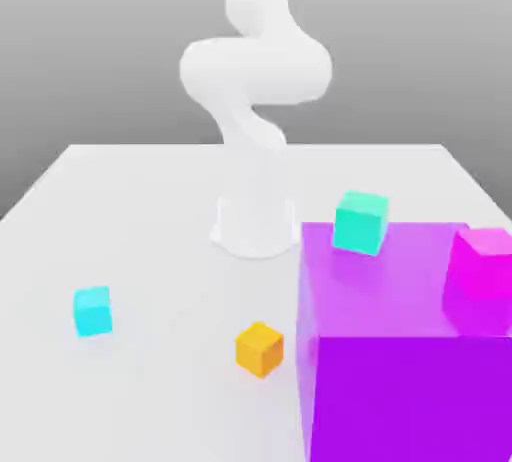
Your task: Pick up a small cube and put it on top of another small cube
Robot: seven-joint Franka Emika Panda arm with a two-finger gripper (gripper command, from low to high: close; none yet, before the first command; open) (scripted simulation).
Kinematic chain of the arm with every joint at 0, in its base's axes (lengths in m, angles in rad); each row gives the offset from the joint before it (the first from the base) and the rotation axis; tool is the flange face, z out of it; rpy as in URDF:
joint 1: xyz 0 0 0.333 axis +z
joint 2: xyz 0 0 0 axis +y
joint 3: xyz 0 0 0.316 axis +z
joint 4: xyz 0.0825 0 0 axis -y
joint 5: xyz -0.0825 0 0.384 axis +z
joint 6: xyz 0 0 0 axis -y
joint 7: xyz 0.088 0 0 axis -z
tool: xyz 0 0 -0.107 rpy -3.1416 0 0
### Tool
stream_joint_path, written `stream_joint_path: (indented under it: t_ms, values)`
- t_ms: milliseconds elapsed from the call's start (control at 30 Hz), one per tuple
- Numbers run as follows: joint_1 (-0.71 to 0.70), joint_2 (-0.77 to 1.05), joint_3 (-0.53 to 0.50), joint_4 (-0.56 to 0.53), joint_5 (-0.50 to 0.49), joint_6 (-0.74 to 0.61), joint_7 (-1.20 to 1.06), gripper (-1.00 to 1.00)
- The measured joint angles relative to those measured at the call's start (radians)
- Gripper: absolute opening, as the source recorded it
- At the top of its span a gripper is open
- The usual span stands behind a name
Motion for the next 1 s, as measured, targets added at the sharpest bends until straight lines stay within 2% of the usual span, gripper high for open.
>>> stream_joint_path:
  t_ms: [533,1000]
  values:
    - [-0.332,0.268,0.066,-0.189,0.046,0.187,0.670,0.00]
    - [-0.596,0.500,0.109,-0.354,0.046,0.351,1.280,0.00]
